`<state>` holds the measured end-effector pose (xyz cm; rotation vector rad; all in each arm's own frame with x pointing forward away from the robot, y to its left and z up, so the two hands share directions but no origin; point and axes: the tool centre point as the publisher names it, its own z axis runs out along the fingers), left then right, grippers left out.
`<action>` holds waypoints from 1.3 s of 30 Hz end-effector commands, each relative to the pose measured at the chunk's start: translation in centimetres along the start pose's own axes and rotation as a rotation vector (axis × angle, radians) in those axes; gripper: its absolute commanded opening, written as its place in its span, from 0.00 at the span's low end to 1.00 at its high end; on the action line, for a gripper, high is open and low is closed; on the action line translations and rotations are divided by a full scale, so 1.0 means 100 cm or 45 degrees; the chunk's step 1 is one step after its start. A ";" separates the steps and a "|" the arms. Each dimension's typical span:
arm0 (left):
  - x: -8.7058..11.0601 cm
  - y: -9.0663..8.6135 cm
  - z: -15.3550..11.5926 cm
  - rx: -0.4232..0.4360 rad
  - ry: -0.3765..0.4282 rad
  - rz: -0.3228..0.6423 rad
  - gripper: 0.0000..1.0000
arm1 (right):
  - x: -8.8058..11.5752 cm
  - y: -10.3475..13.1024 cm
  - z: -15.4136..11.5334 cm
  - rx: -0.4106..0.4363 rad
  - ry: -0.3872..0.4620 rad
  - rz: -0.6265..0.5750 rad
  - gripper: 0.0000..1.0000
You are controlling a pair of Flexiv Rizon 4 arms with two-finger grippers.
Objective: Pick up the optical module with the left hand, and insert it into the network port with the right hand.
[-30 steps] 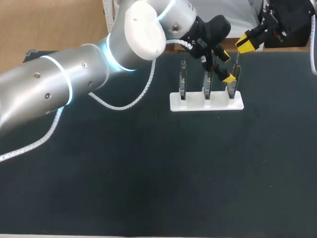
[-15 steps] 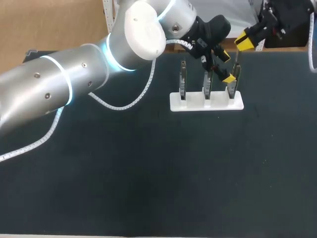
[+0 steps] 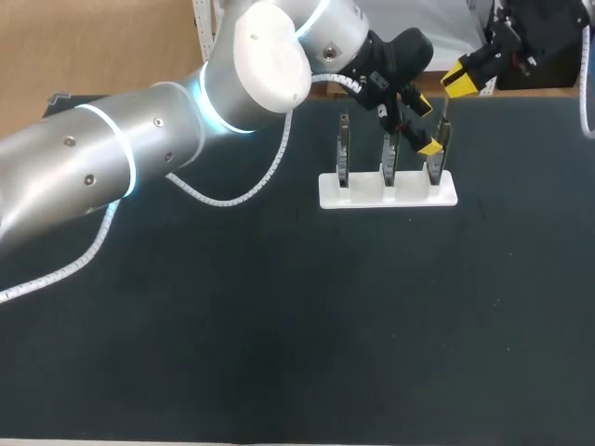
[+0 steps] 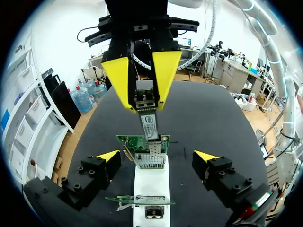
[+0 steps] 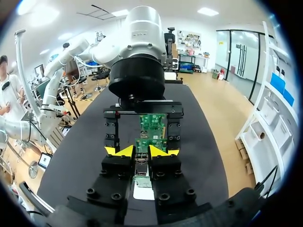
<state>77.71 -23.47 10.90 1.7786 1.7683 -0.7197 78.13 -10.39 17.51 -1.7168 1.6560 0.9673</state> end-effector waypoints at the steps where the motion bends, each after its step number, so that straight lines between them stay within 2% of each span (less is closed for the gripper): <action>1: -0.001 0.002 0.000 0.005 0.003 0.002 1.00 | 0.003 -0.002 0.002 -0.013 -0.004 0.002 0.00; 16: -0.001 0.002 0.000 0.005 0.003 0.002 1.00 | -0.002 -0.002 -0.004 0.015 -0.006 -0.018 0.00; 39: -0.001 0.002 0.000 0.005 0.003 0.002 1.00 | 0.003 -0.003 0.002 -0.008 -0.007 -0.003 0.00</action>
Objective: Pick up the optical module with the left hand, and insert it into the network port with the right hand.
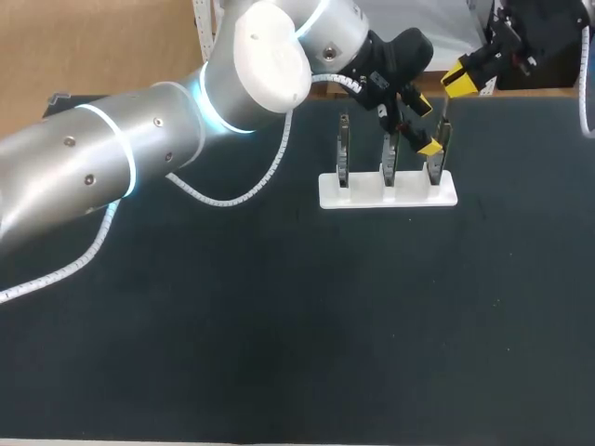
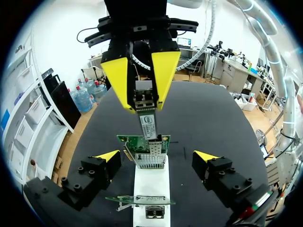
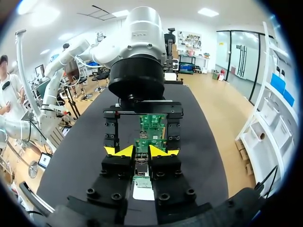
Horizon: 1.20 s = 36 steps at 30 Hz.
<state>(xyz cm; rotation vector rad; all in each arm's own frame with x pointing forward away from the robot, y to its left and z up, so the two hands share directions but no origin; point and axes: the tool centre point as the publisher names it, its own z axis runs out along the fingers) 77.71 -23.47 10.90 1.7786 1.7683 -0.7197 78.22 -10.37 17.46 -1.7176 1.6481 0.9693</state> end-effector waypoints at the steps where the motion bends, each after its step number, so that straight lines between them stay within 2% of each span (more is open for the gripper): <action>1: -0.001 0.002 0.000 0.005 0.003 0.002 1.00 | 0.003 -0.002 0.002 -0.006 -0.002 0.003 0.00; 16: -0.001 0.002 0.000 0.005 0.003 0.002 1.00 | -0.005 -0.002 -0.005 0.005 -0.084 -0.013 0.00; 36: -0.001 0.002 0.000 0.005 0.003 0.002 1.00 | 0.002 -0.001 0.000 -0.012 -0.047 0.004 0.00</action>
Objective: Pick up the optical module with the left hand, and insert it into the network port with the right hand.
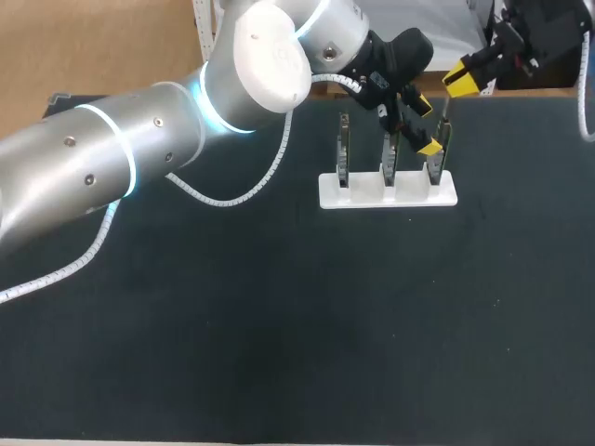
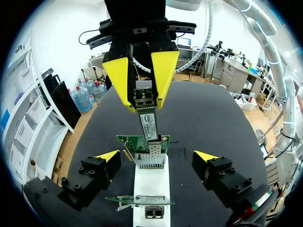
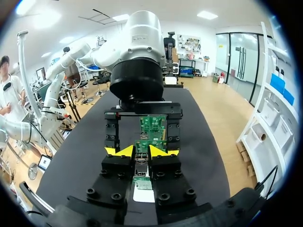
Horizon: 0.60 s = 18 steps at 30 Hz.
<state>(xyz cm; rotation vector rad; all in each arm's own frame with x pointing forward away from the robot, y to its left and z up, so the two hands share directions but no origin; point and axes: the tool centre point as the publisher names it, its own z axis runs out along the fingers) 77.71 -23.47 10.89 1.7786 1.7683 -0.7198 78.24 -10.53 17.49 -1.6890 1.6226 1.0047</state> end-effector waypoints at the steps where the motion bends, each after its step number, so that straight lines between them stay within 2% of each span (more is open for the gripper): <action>1: -0.001 0.002 0.000 0.005 0.003 0.002 1.00 | 0.001 -0.001 0.002 -0.006 0.006 0.002 0.00; 18: -0.001 0.002 0.000 0.005 0.003 0.002 1.00 | 0.004 0.000 0.004 -0.008 0.017 0.018 0.00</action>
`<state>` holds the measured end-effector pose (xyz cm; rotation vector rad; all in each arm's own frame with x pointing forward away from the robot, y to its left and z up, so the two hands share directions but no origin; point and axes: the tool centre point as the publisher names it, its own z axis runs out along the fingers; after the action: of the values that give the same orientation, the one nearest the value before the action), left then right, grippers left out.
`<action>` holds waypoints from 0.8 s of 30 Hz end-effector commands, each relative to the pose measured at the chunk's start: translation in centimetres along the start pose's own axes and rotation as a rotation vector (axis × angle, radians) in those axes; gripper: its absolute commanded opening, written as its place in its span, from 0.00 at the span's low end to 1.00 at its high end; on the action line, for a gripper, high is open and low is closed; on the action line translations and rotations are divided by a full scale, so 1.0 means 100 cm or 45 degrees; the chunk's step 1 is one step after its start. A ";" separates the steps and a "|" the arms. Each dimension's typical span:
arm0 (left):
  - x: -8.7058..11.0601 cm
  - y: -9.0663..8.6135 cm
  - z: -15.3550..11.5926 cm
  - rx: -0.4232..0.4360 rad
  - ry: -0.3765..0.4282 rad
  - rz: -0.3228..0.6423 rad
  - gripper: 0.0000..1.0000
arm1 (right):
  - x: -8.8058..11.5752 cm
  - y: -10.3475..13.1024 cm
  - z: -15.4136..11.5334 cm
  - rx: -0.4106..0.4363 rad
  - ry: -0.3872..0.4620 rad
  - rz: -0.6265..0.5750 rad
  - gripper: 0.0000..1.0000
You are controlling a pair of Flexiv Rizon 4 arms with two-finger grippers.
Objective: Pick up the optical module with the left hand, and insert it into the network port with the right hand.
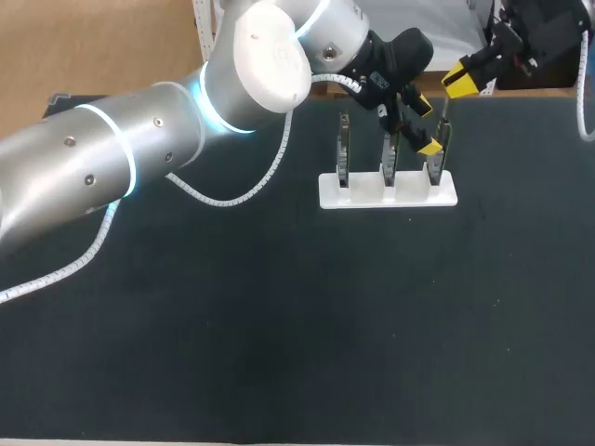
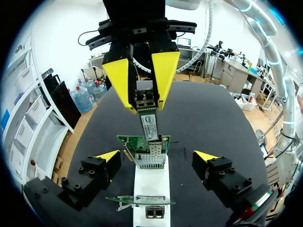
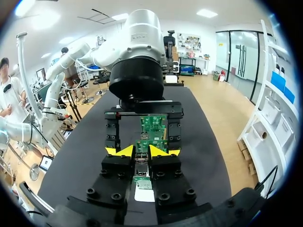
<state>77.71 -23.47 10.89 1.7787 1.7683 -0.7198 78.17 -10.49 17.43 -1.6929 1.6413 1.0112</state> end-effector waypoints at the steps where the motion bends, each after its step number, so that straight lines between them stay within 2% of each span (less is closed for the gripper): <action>1: -0.001 0.002 0.000 0.005 0.003 0.002 1.00 | 0.003 0.000 0.003 0.003 0.003 -0.001 0.00; 9: -0.001 0.002 0.000 0.005 0.003 0.002 1.00 | -0.005 0.001 -0.003 0.044 0.004 -0.009 0.00; 24: -0.001 0.002 0.000 0.005 0.003 0.002 1.00 | -0.005 0.001 -0.001 0.051 0.015 0.013 0.00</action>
<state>77.71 -23.47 10.90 1.7787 1.7683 -0.7198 78.40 -10.37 17.88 -1.6724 1.6661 0.9761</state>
